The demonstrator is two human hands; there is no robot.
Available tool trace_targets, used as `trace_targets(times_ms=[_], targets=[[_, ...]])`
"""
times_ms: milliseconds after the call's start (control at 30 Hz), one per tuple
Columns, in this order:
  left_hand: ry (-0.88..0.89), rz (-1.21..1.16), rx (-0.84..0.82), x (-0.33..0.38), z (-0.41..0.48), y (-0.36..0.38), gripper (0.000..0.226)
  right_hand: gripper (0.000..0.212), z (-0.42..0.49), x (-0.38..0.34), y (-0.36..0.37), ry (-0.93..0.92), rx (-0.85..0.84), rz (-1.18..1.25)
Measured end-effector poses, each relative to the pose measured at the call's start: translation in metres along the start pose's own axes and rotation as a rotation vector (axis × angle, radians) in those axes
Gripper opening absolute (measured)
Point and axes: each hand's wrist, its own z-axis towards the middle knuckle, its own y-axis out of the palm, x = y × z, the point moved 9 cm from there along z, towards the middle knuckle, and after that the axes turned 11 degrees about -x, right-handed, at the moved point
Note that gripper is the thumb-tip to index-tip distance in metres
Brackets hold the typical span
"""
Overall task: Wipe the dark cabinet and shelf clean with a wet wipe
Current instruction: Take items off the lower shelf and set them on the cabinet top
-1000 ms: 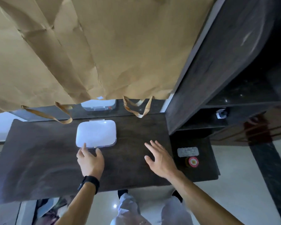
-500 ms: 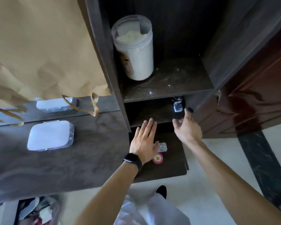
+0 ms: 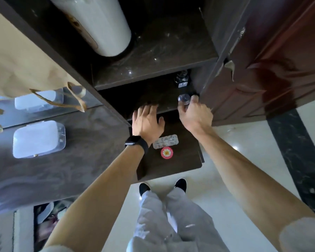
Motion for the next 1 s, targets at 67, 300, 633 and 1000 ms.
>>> trace_targets(times_ms=[67, 300, 633, 1000], targets=[[-0.008, -0.198, 0.064, 0.012, 0.021, -0.008, 0.058, 0.039, -0.023, 0.018, 0.001, -0.010, -0.003, 0.080], [-0.102, -0.492, 0.002, 0.043, 0.109, 0.016, 0.081, 0.037, -0.087, 0.084, 0.022, 0.076, -0.070, 0.204], [-0.048, -0.555, 0.041, 0.033, 0.121, 0.015, 0.077, 0.037, -0.105, 0.102, 0.004, 0.153, -0.053, 0.213], [0.014, -0.452, 0.014, -0.017, -0.042, -0.007, 0.060, 0.035, -0.133, 0.037, 0.022, -0.003, -0.211, 0.170]])
